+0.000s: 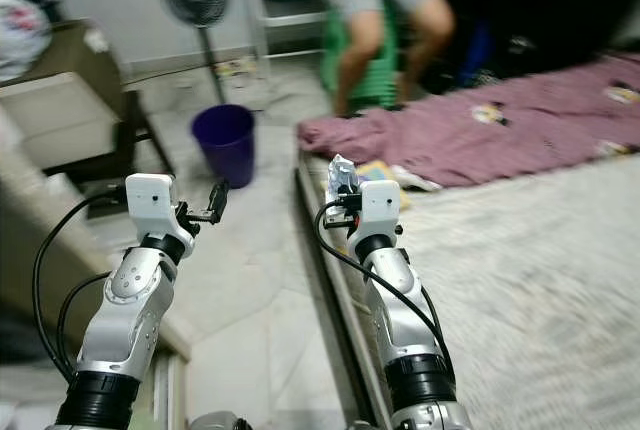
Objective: Clean up the room
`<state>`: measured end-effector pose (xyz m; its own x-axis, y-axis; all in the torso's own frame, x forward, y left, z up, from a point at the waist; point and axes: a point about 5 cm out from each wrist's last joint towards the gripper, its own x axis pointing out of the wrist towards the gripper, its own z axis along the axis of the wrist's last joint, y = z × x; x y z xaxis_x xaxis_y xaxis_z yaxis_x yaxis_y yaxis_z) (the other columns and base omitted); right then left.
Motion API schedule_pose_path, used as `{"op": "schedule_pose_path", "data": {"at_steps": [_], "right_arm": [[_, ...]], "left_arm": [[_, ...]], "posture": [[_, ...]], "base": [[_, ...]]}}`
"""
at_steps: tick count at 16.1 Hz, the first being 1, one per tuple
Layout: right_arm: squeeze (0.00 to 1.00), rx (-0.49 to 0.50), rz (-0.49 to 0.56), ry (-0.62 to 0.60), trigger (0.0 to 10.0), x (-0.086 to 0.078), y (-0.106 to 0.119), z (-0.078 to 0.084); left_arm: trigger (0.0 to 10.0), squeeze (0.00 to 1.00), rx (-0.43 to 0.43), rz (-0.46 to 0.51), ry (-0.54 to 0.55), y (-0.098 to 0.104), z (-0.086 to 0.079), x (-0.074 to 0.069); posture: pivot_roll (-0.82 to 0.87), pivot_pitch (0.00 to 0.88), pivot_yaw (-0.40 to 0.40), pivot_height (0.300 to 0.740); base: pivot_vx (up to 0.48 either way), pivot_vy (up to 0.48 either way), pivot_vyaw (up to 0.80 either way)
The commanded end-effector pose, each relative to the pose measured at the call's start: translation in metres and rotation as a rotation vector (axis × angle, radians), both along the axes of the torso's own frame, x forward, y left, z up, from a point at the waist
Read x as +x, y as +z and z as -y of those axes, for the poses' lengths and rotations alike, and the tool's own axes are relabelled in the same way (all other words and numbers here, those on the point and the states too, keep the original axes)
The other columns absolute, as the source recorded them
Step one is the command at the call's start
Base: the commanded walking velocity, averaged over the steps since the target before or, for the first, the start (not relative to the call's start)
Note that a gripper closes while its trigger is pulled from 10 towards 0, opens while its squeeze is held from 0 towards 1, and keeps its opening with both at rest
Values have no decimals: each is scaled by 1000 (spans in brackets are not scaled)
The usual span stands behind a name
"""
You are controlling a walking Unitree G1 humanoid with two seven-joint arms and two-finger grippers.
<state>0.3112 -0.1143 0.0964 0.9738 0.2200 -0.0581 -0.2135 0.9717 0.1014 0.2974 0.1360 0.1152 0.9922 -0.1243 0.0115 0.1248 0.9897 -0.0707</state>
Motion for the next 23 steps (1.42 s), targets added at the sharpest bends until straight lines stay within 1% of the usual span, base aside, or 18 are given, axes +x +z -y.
{"op": "schedule_pose_path", "data": {"at_steps": [1, 14, 16, 18, 20, 21, 23], "right_arm": [[0, 8, -4, 18, 10000, 1, 1, -4], [0, 7, -7, 13, 10000, 4, 2, -3], [0, 14, 8, 13, 10000, 4, 4, -2], [0, 24, 29, 13, 10000, 4, 6, -1], [0, 20, 26, 17, 10000, 4, 6, -1], [0, 19, 8, 9, 10000, 5, 4, -1], [0, 17, 6, 5, 10000, 5, 4, 0]], "left_arm": [[10000, 0, 11, -5, 12, 0, -3, 1], [10000, 0, 8, 1, 10, 1, -1, 4], [10000, 0, 6, 2, 11, 2, -1, 4], [10000, 0, 4, 3, 12, 2, -1, 5], [10000, 0, 2, 3, 13, 2, 0, 5], [10000, 0, 1, 4, 13, 2, 0, 5], [10000, 0, -1, 4, 13, 2, 0, 5]], "posture": [[79, 0, 42, 740], [76, 0, 41, 740], [75, 0, 40, 740], [74, 0, 39, 740], [74, 0, 38, 740], [74, 0, 37, 740], [74, 0, 37, 740]], "base": [[0, 0, -800], [0, 0, -800], [0, 0, -800], [0, 0, 0], [0, 0, 0], [0, 0, -800], [0, 0, -800]]}}
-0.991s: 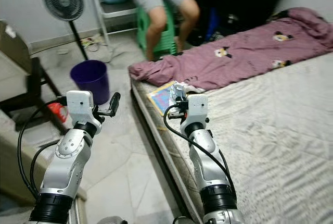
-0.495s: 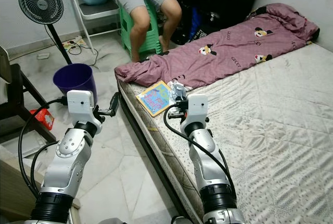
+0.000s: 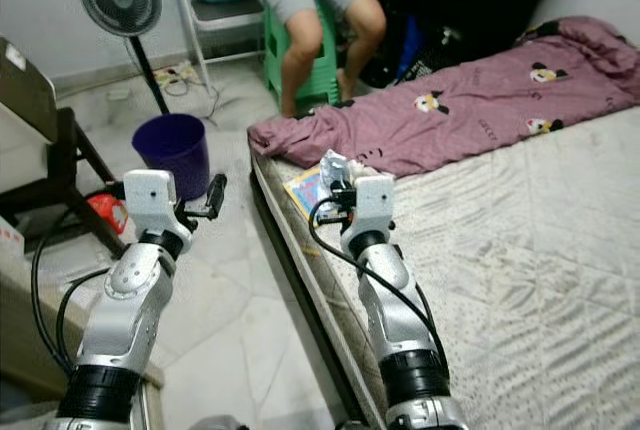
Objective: Clean up the room
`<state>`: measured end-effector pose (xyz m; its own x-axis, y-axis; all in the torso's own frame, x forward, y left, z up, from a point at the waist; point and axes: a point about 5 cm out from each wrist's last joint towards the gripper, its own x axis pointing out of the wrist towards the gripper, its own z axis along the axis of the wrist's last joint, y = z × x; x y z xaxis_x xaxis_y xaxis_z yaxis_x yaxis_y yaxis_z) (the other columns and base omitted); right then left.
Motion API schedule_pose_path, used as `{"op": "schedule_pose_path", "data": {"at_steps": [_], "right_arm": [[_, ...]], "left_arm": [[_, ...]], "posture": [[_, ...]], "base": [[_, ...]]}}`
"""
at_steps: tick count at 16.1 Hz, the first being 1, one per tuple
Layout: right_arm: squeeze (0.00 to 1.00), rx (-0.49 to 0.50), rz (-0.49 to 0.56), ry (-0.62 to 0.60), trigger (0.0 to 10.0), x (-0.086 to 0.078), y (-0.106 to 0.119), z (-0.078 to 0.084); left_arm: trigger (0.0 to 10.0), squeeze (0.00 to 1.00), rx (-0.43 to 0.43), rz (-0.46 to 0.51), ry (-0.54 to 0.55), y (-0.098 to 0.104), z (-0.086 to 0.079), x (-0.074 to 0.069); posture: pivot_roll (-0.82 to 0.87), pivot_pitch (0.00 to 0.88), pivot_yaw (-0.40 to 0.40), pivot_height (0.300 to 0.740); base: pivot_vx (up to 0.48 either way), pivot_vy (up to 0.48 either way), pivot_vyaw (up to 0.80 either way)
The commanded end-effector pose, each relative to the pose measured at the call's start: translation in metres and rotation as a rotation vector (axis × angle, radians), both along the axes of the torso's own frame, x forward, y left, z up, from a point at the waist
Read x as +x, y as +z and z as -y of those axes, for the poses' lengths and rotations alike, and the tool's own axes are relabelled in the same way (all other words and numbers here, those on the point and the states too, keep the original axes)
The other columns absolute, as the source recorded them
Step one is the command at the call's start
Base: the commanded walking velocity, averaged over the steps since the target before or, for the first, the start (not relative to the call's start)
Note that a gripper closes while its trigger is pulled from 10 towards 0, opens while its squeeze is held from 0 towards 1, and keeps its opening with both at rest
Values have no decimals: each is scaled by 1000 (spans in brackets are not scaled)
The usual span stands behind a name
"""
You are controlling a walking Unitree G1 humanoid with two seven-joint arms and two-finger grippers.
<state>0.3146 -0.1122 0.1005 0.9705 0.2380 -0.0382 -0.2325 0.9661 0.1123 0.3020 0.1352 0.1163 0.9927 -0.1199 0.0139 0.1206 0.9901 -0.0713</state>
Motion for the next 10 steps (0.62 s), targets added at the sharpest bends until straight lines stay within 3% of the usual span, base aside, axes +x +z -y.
{"op": "schedule_pose_path", "data": {"at_steps": [1, 7, 10], "right_arm": [[0, -2, -11, -10, 10000, 2, -1, 2], [0, -5, -17, -13, 10000, 2, -1, 2], [0, -7, -19, -14, 10000, 3, -2, 2]], "left_arm": [[10000, 0, -1, 2, 9, 1, 0, 1], [10000, 0, -3, 3, 7, 1, -1, 1], [10000, 0, -3, 4, 5, 1, 0, 1]], "posture": [[73, 0, 35, 740], [73, 0, 35, 740], [72, 0, 37, 740]], "base": [[0, 0, -800], [0, 0, -800], [0, 0, 0]]}}
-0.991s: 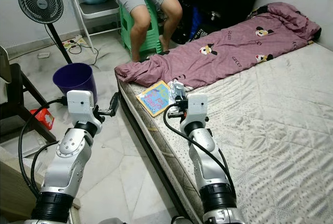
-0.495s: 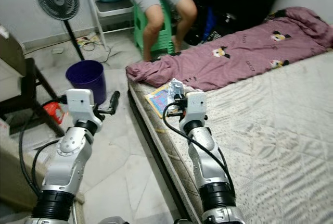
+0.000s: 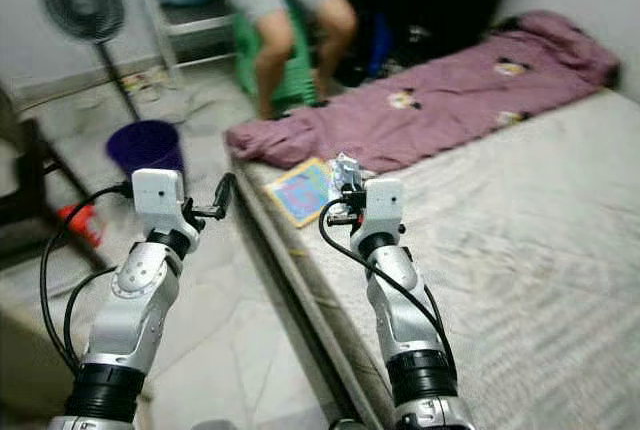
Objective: Clean up the room
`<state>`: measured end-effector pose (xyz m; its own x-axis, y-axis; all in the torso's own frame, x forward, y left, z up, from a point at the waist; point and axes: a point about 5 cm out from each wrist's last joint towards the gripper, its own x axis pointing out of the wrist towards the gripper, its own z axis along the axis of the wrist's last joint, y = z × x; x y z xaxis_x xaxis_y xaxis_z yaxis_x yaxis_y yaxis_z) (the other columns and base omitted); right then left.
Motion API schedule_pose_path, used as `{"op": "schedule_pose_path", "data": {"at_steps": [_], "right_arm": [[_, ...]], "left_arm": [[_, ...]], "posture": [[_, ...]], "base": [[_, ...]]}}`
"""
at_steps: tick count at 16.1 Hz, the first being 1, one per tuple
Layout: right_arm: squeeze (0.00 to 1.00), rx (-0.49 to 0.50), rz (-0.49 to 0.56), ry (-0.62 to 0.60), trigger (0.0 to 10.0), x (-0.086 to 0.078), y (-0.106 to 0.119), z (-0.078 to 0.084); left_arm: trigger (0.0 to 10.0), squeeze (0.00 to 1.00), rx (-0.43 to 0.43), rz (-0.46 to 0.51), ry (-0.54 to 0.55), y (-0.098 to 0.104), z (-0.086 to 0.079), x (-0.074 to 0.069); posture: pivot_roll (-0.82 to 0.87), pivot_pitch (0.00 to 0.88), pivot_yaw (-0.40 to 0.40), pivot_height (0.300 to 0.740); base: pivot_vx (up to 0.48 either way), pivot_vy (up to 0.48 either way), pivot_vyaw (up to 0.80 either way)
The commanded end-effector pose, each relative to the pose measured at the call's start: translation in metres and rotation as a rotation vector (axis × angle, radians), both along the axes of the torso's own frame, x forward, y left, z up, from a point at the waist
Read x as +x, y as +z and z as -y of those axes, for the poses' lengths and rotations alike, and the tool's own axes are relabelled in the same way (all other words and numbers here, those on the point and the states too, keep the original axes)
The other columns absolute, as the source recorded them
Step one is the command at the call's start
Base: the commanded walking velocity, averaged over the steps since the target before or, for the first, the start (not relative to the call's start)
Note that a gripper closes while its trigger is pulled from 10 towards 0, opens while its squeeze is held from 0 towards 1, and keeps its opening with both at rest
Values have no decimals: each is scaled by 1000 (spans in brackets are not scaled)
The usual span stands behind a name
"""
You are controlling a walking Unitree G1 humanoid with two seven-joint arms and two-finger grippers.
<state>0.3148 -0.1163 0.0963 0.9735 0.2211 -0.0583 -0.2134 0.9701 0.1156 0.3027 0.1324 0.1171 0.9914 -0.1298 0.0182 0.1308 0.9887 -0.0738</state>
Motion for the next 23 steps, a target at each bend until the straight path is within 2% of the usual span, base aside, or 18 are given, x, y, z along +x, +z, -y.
{"op": "schedule_pose_path", "data": {"at_steps": [1, 2, 7, 11, 23], "right_arm": [[0, -2, 14, 4, 10000, 2, 3, -2], [0, 4, 21, 4, 10000, 2, 4, -2], [0, -60, 60, 54, 10000, 0, 7, -7], [0, -44, 54, 47, 10000, 0, 6, -6], [0, -40, 51, 41, 10000, 0, 5, -6]], "left_arm": [[10000, 0, 1, 0, 15, 0, -3, 1], [10000, 0, 1, 0, 15, 0, -3, 1], [10000, 0, -1, -1, 14, 0, -2, 1], [10000, 0, -6, 1, 13, 0, -2, 0], [10000, 0, -5, 16, -3, 1, 0, 0]], "posture": [[72, 0, 37, 740], [72, 0, 37, 740], [74, 0, 34, 740], [75, 0, 33, 740], [74, 0, 35, 740]], "base": [[0, 0, -800], [0, 0, -800], [0, 0, 160], [0, 0, 800], [0, 0, 0]]}}
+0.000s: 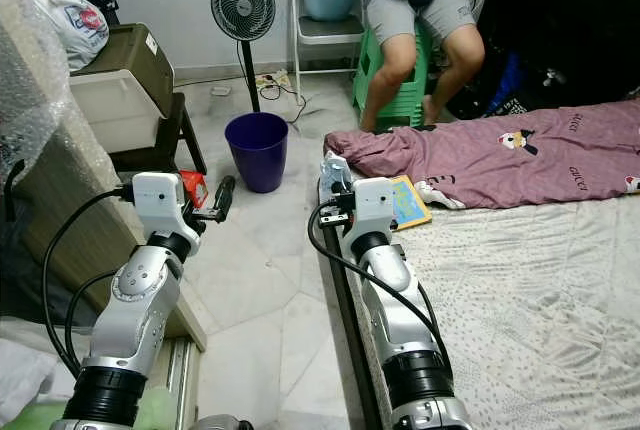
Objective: Clean up the room
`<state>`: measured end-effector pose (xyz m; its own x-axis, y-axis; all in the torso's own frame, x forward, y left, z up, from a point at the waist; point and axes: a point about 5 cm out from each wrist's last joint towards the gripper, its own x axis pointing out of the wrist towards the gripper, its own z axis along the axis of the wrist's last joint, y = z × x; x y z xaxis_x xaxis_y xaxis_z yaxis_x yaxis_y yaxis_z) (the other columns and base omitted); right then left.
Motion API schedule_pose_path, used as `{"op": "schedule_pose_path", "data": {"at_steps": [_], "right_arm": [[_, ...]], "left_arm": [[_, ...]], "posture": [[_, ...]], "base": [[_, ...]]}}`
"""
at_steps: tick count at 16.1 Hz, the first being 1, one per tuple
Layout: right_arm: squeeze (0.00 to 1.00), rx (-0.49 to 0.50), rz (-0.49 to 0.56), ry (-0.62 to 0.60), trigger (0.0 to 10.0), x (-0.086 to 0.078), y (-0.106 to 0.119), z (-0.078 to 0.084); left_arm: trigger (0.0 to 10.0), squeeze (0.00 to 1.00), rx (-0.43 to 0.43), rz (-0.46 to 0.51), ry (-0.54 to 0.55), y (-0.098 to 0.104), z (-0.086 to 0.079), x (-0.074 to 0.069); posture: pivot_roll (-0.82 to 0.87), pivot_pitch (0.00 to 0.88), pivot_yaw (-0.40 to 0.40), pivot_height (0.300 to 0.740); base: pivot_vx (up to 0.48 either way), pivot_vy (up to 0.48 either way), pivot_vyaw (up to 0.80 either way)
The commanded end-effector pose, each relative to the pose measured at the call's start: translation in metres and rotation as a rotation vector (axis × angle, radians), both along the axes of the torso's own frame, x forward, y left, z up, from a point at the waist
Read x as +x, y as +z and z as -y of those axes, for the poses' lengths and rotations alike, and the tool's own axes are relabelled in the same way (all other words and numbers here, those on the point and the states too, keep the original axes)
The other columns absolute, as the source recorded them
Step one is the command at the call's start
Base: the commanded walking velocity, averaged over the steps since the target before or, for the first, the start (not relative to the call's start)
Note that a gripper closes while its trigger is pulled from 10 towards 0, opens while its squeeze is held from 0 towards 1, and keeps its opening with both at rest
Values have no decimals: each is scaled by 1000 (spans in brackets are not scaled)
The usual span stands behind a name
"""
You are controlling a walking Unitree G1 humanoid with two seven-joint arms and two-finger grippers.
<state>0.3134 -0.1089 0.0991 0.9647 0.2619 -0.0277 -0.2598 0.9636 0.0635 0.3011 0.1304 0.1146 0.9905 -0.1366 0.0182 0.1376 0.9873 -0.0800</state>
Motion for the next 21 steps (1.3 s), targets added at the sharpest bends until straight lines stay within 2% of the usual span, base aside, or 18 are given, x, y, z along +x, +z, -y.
{"op": "schedule_pose_path", "data": {"at_steps": [1, 7, 21], "right_arm": [[0, 4, 8, -4, 10000, 2, 2, 2], [0, 9, -7, -11, 10000, 5, 1, 3], [0, 22, -25, -28, 10000, 6, 0, 4]], "left_arm": [[10000, 0, 1, 17, 4, 4, -2, 2], [10000, 0, -4, 18, 13, 5, -2, 4], [10000, 0, 1, 16, 6, 4, -2, 5]], "posture": [[73, 0, 34, 740], [74, 0, 31, 740], [72, 0, 35, 740]], "base": [[0, 0, 0], [0, 0, -152], [0, 0, -800]]}}
